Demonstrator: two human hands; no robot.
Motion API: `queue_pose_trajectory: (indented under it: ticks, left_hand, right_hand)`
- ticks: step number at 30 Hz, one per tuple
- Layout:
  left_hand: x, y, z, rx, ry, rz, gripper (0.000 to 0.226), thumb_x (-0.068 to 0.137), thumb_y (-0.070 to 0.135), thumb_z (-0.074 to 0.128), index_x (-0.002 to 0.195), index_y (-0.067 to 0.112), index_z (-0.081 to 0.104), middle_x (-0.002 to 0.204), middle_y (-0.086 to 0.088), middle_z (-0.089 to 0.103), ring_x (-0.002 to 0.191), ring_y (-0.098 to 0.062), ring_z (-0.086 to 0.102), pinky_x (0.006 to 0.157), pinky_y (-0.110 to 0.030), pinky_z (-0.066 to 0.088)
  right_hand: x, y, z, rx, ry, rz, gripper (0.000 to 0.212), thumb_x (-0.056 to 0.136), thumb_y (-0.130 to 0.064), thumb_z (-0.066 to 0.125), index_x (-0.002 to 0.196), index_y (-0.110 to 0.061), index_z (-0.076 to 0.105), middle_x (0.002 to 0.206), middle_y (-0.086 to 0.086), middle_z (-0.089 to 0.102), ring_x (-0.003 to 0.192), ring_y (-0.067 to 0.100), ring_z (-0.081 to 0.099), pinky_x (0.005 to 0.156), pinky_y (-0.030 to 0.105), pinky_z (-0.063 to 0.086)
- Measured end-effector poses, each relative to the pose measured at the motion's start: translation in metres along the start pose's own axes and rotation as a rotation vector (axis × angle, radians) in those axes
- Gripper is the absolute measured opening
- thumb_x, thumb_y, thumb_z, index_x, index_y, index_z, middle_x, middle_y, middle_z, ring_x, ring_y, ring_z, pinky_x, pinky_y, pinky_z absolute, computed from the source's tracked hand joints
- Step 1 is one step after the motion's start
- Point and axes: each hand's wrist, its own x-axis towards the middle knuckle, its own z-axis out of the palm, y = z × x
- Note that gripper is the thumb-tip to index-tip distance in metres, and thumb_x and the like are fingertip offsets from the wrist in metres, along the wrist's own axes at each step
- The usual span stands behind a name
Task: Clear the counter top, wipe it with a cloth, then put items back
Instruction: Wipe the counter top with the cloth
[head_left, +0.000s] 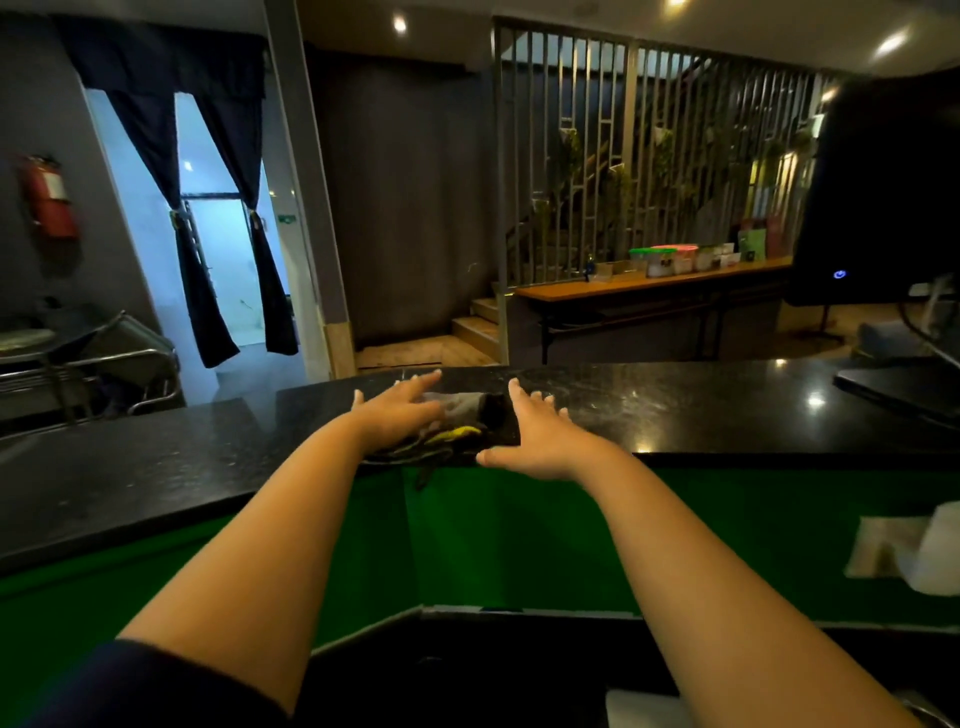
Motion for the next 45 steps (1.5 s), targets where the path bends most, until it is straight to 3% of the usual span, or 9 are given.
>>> queue_pose_trajectory:
  ticks: [3,6,10,18,24,29,32,38,45]
  left_hand:
    - [-0.011,-0.027,-0.003,-0.037,0.119,-0.098,0.049,0.1,0.028,0.024,0.149,0.028,0.026,0.157,-0.005,0.025,0.143,-0.025,0.022,0.116,-0.055,0.0]
    - [-0.012,-0.044,0.004,-0.121,0.212,-0.108,0.047,0.102,0.03,0.019,0.142,0.023,0.042,0.148,-0.01,0.042,0.132,-0.027,0.04,0.111,-0.043,0.026]
    - [-0.009,-0.046,0.007,-0.283,0.25,-0.114,0.05,0.1,0.037,0.015,0.143,0.03,0.038,0.145,-0.009,0.046,0.128,-0.027,0.045,0.11,-0.043,0.03]
    - [-0.016,-0.039,0.008,-0.193,0.277,-0.096,0.048,0.101,0.034,0.015,0.145,0.029,0.035,0.147,-0.009,0.043,0.131,-0.026,0.042,0.106,-0.041,0.031]
    - [-0.025,-0.032,0.012,-0.086,0.262,-0.056,0.046,0.104,0.026,0.02,0.149,0.017,0.029,0.157,-0.006,0.026,0.141,-0.025,0.027,0.116,-0.043,0.023]
    - [-0.019,-0.038,0.011,0.005,0.234,-0.07,0.052,0.098,0.045,0.018,0.146,0.032,0.032,0.15,-0.007,0.036,0.137,-0.03,0.034,0.111,-0.048,0.031]
    - [-0.02,-0.036,0.011,0.033,0.225,-0.082,0.054,0.095,0.049,0.019,0.144,0.034,0.035,0.148,-0.008,0.038,0.134,-0.032,0.037,0.107,-0.049,0.035]
    - [-0.028,-0.024,0.01,0.083,0.179,-0.097,0.043,0.103,0.029,0.025,0.143,0.021,0.038,0.15,-0.01,0.035,0.136,-0.027,0.033,0.115,-0.05,0.022]
    - [0.005,-0.003,0.019,0.07,0.142,-0.035,0.047,0.102,0.031,0.027,0.145,0.016,0.033,0.158,-0.011,0.02,0.145,-0.026,0.018,0.118,-0.045,0.011]
  right_hand:
    - [0.015,-0.025,-0.011,0.048,0.081,-0.084,0.059,0.097,-0.036,0.041,0.152,-0.022,0.025,0.162,0.013,0.002,0.148,0.031,-0.013,0.118,0.053,-0.01]
    - [0.047,-0.061,-0.002,-0.027,0.103,-0.122,0.048,0.099,-0.039,0.03,0.143,-0.028,0.045,0.16,0.013,0.017,0.149,0.035,-0.002,0.116,0.054,-0.008]
    - [0.078,-0.086,0.03,-0.214,-0.063,0.026,0.067,0.088,-0.074,0.025,0.149,-0.045,0.025,0.162,0.011,0.01,0.147,0.042,0.002,0.116,0.06,0.001]
    - [0.065,-0.066,0.03,-0.166,-0.108,-0.269,0.047,0.103,-0.039,0.033,0.149,-0.032,0.034,0.159,-0.004,0.025,0.148,0.025,0.015,0.118,0.047,0.018]
    - [0.075,-0.006,0.004,-0.053,-0.103,-0.1,0.046,0.104,-0.016,0.029,0.147,-0.032,0.038,0.16,0.001,0.022,0.148,0.024,0.015,0.117,0.038,0.016]
    - [0.103,0.0,0.002,-0.076,0.06,0.17,0.055,0.102,-0.032,0.033,0.154,-0.024,0.017,0.155,0.015,0.03,0.137,0.034,0.038,0.109,0.042,0.034]
    - [0.098,-0.026,0.006,-0.166,0.016,0.042,0.045,0.103,-0.027,0.031,0.147,-0.019,0.038,0.153,0.012,0.037,0.137,0.03,0.038,0.11,0.042,0.033]
    - [0.056,-0.018,0.012,-0.045,-0.119,-0.306,0.042,0.104,-0.021,0.039,0.145,-0.027,0.042,0.155,-0.002,0.034,0.142,0.016,0.029,0.113,0.029,0.022]
    - [0.105,0.004,0.0,-0.142,-0.086,-0.089,0.043,0.105,-0.022,0.029,0.145,-0.032,0.041,0.159,0.001,0.025,0.145,0.028,0.026,0.116,0.042,0.024]
